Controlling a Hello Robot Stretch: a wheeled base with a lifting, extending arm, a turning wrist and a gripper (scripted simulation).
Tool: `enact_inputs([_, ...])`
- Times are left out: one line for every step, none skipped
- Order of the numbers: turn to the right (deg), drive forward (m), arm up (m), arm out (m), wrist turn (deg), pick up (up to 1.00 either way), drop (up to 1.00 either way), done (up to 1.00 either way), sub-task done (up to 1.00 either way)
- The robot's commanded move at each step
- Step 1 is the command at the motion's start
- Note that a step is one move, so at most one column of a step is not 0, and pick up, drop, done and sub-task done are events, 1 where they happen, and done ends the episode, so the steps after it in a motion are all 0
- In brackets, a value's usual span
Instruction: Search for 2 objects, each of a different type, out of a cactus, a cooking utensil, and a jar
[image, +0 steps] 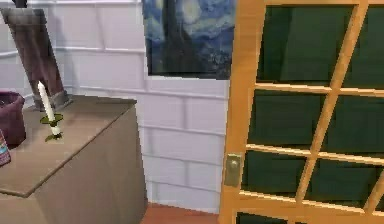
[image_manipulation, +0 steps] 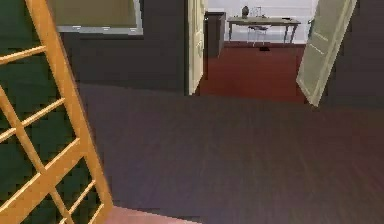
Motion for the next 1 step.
enact_inputs([45.0,0.00,0.00,0.00,0.0,0.00,0.00,0.00,0.00])
